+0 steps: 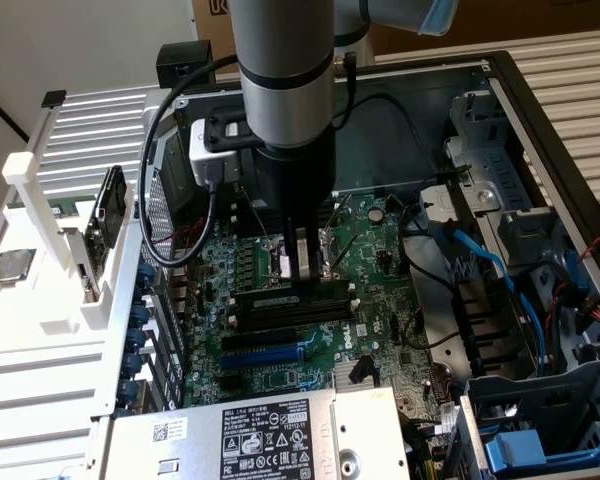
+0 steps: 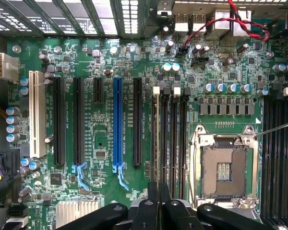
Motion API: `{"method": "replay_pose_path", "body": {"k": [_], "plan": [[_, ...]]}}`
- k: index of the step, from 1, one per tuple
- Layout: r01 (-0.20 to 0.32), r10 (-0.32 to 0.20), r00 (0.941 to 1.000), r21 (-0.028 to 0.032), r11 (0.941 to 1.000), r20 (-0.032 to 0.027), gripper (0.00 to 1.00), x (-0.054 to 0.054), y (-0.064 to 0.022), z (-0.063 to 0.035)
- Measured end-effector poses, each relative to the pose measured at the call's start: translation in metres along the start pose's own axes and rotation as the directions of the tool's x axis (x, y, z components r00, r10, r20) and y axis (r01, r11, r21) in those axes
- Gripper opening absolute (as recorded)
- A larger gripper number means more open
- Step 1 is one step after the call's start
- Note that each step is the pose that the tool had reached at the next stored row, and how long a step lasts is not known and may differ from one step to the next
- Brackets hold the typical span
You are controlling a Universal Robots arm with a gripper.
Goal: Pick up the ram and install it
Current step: 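Insert the ram into the slot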
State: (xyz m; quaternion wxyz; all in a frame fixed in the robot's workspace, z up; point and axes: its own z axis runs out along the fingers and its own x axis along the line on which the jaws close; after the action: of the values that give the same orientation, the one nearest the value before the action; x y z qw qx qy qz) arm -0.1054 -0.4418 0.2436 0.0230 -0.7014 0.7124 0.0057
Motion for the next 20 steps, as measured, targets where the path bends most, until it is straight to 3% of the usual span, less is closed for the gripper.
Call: {"method": "replay_pose_path", "body": {"k": [16,20], "plan": [[0.000,0.000,1.0000,-0.0001,1.0000,-0.0005,0.12,0.0006,-0.0004,0.0017],[0.000,0.000,1.0000,0.0049,1.0000,-0.0001,0.12,0.0005,-0.0004,0.0019]]}}
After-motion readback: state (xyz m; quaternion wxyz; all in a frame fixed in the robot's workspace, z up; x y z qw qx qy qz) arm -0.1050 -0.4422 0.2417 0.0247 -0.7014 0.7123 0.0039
